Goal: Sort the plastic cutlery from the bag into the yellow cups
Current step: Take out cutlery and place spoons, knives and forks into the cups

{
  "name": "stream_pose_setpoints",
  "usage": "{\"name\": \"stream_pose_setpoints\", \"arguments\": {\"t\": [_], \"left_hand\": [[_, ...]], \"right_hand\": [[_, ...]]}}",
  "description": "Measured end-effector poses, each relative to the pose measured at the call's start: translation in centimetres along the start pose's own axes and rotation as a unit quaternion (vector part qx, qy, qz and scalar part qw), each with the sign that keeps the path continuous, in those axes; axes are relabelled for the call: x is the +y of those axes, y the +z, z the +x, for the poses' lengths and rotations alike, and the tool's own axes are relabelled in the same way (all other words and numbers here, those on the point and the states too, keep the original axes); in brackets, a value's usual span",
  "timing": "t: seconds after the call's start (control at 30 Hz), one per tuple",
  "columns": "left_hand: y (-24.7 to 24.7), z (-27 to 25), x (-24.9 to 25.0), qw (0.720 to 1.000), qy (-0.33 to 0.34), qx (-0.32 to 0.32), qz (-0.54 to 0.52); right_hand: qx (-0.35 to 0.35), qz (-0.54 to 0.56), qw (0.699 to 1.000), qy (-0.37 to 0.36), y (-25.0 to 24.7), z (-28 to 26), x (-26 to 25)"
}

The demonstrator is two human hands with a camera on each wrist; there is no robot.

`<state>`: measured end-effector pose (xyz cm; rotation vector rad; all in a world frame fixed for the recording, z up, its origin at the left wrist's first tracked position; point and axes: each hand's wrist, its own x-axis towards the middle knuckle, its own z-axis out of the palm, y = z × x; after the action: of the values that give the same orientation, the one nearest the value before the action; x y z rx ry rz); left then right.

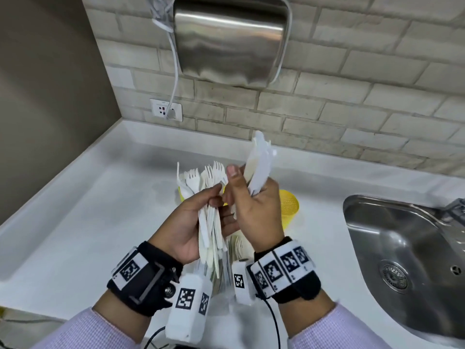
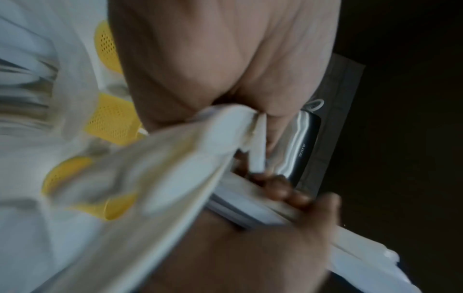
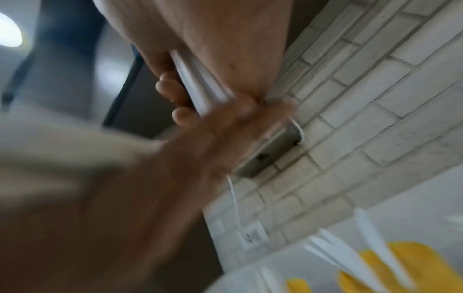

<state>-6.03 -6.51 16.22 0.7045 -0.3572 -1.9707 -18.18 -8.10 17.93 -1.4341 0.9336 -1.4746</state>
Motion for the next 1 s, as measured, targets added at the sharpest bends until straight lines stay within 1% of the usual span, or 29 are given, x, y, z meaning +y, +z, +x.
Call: {"name": "stream_pose_setpoints", "arguments": {"t": [0.03,0.07,0.2,0.3,0.37,0.5,0.57,0.67,0.73,0.83,1.0], "left_hand": [[0.1,0.1,-0.1,1.000,0.001,0.006,0.003],[0.1,0.2,-0.2,1.000,0.005,0.015,0.012],[-0.9,0.7,-0.6,0.998,0.014,0.042,0.051],[-1.6,0.9,-0.5,0.995,0.037,0.049,0.078],[-1.6,0.8,-0.3,0.991,0.058,0.054,0.111],[-1.8,0.9,-0.1,0.976,0.089,0.095,0.174],[-2.2,1.0,0.0,0.967,0.109,0.125,0.193],[-3.0,1.1,0.4,0.948,0.147,0.171,0.224],[-3.4,1.2,0.7,0.943,0.161,0.179,0.229],[-3.8,1.6,1.1,0.943,0.165,0.175,0.230],[-4.0,2.6,1.3,0.940,0.162,0.164,0.251]], "right_hand": [[-0.005,-0.009,1.000,0.023,0.0,-0.2,0.8],[-0.006,-0.022,0.999,0.032,-0.2,-0.4,1.5],[0.010,-0.114,0.993,-0.019,-0.9,0.2,2.9],[0.012,-0.159,0.987,-0.030,-1.6,0.9,3.1],[0.022,-0.174,0.984,-0.002,-2.2,1.4,2.9],[0.095,-0.126,0.986,0.059,-3.6,2.5,3.3],[0.125,-0.106,0.984,0.074,-4.5,3.0,3.9],[0.153,-0.119,0.977,0.086,-5.8,3.7,5.2],[0.164,-0.139,0.971,0.100,-6.5,4.2,6.3],[0.171,-0.168,0.962,0.130,-6.9,4.7,8.1],[0.154,-0.206,0.955,0.146,-6.0,5.6,10.7]]}}
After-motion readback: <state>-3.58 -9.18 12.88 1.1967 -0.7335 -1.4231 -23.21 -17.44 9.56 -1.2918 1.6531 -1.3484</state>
